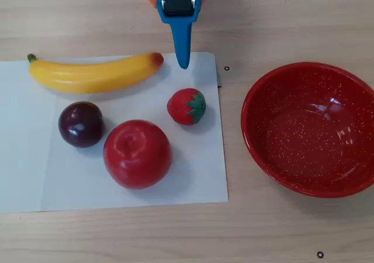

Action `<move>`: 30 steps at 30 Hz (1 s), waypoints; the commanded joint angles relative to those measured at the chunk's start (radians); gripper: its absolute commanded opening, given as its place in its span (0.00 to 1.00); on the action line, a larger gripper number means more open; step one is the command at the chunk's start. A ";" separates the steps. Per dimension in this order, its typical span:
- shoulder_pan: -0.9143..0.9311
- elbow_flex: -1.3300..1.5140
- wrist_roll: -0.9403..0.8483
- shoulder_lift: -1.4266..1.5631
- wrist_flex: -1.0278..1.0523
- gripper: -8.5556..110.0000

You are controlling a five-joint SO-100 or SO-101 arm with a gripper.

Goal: Grasp the banana and put it in the red bowl

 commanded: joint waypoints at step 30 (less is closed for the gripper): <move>-0.074 -0.337 0.115 -0.258 0.186 0.08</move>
